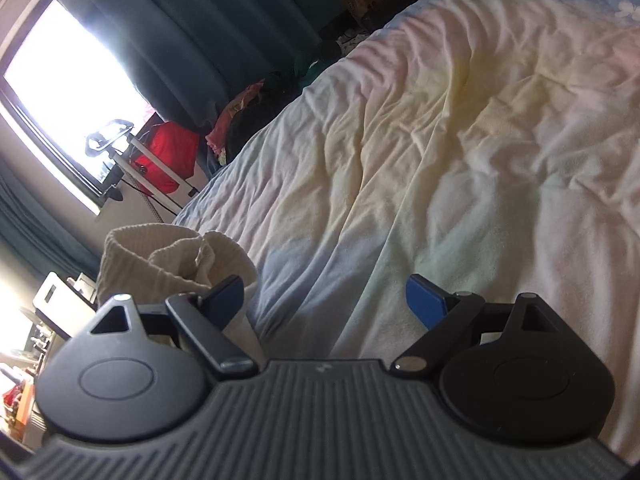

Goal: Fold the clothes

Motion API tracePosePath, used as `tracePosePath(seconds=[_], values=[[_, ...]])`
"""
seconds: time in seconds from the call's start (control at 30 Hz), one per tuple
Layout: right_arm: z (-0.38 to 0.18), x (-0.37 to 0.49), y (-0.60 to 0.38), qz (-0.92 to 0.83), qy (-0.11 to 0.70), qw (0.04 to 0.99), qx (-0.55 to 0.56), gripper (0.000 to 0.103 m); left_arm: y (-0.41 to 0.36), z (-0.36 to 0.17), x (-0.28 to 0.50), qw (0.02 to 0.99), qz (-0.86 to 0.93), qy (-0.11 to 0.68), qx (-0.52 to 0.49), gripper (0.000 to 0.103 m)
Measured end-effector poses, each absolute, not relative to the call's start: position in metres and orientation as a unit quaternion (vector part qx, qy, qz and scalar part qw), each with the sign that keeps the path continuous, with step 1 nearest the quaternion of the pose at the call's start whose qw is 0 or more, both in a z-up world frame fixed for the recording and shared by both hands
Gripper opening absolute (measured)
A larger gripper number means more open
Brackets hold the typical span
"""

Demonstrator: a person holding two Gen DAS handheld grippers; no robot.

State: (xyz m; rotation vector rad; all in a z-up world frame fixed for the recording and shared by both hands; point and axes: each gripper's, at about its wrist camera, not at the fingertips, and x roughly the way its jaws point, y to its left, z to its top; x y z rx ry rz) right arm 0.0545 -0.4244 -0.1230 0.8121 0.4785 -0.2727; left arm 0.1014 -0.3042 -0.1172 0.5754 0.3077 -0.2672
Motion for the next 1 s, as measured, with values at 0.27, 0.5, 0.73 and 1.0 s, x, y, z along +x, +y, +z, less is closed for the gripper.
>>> tracePosePath(seconds=[0.27,0.5,0.73,1.0], values=[[-0.119,0.051,-0.421,-0.128,0.223,0.891,0.375,0.09,-0.228,-0.123,0.085,0.906,-0.19,0.175,0.335,0.088],[-0.113,0.045,-0.418,-0.123,0.195,0.903,0.362,0.09,-0.166,-0.097,0.08,0.894,-0.222,0.206,0.33,0.089],[-0.097,0.028,-0.414,-0.099,0.129,0.919,0.36,0.09,-0.12,-0.088,0.051,0.91,-0.169,0.221,0.306,0.09],[-0.115,0.035,-0.417,-0.047,0.167,0.871,0.459,0.092,-0.086,-0.084,0.047,0.931,-0.114,0.268,0.219,0.09]])
